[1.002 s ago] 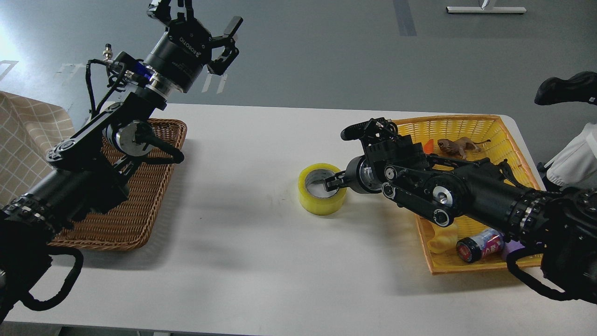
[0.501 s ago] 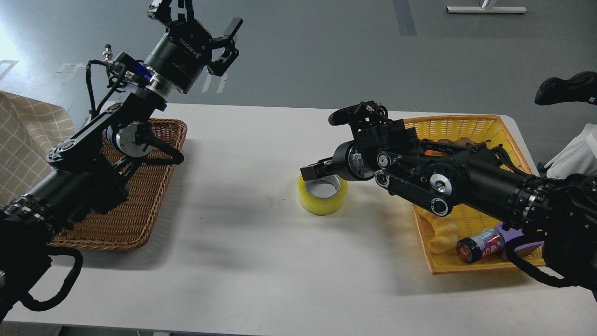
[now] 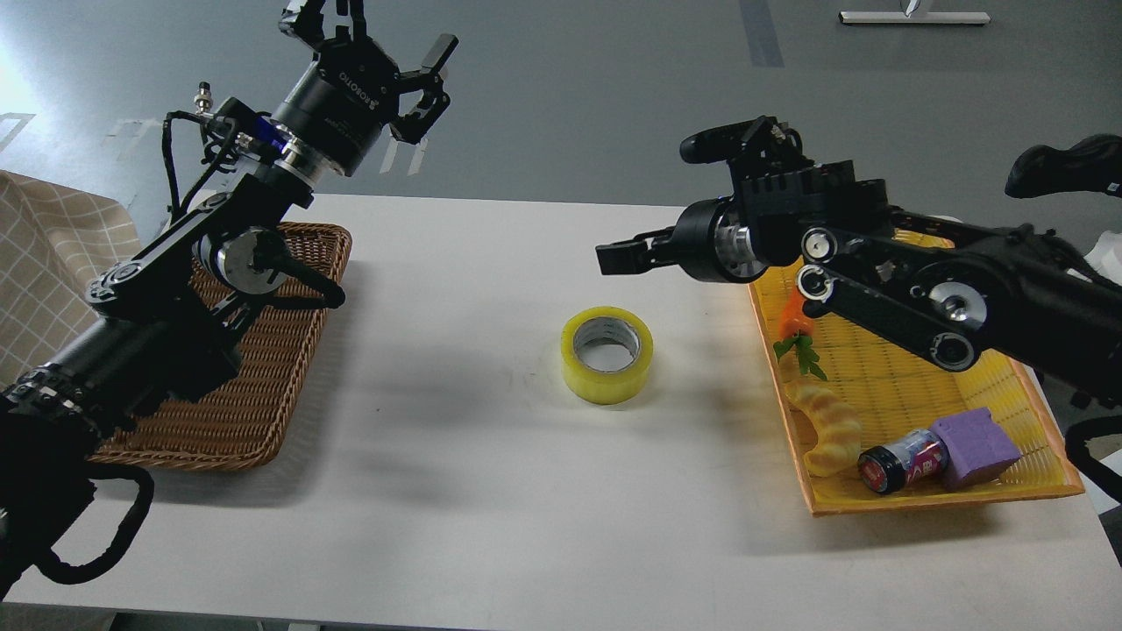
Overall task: Place and transfer tape with both arms
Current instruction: 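Withdraw the right gripper back above the yellow basket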
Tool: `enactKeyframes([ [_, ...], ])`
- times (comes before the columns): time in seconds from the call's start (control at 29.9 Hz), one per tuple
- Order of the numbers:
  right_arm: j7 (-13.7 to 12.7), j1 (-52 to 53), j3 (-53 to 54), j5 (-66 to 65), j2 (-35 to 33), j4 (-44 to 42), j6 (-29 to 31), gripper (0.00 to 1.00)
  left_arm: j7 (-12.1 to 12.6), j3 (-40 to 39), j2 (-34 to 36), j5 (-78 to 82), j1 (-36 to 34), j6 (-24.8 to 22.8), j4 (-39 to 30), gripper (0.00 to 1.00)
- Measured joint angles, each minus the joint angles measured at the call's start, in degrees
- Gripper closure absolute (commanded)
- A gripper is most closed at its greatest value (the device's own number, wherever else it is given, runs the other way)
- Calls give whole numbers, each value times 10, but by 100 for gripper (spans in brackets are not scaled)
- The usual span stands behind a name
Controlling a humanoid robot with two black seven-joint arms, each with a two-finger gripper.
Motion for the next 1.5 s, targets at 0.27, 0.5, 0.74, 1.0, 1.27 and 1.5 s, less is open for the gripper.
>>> enactKeyframes([
  [0.27,6,-46,112,26,-114,74,0,1,1,0,3,1,-1,0,0,2],
  [0.5,7,-105,224,101,-168,102,0,1,1,0,4,1,-1,0,2,2],
  [0.74,8,-170,349,188,-175,100,0,1,2,0,4,2,-1,0,2,2],
  [1.0,14,-265,529,314,-132,84,0,1,3,1,6,2,-9,0,2,2],
  [1.27,15,-307,708,399,-7,18,0,1,3,1,7,2,-14,0,3,2],
  [1.5,14,-313,775,519,63,-17,0,1,3,1,7,2,-16,0,3,2],
])
